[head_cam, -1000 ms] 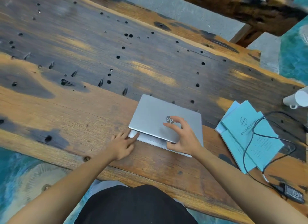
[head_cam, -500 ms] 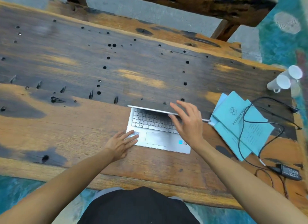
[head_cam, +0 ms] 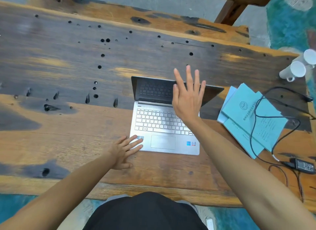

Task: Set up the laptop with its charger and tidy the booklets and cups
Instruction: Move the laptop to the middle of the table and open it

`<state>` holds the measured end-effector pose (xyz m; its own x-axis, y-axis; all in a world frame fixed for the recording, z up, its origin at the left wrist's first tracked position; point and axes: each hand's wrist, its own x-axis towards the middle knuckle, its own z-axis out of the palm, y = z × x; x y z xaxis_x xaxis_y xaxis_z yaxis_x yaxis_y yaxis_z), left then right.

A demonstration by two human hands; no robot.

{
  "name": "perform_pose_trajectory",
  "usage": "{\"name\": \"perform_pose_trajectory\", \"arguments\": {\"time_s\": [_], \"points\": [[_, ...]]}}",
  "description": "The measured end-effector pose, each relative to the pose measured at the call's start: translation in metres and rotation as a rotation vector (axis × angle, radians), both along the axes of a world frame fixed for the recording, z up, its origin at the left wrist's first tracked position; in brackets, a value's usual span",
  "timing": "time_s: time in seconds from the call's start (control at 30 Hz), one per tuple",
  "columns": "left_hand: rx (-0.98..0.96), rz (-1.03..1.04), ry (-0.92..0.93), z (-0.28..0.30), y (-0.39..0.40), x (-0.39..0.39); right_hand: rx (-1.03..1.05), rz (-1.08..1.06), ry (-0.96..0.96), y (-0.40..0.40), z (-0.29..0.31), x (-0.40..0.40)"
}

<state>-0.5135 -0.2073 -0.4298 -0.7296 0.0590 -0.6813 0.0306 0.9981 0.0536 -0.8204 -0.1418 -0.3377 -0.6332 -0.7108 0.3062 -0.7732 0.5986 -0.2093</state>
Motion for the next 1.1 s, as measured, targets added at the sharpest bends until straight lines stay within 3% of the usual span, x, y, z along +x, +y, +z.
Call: {"name": "perform_pose_trajectory", "arguments": {"time_s": [0.6, 1.1], "points": [[0.145, 0.071, 0.093, -0.026, -0.011, 0.01, 0.118, 0.019, -0.005, -0.058, -0.018, -0.057], [0.224, 0.172, 0.194, -0.006, -0.003, 0.011, 0.116, 0.097, -0.076, -0.026, -0.004, -0.043]]}}
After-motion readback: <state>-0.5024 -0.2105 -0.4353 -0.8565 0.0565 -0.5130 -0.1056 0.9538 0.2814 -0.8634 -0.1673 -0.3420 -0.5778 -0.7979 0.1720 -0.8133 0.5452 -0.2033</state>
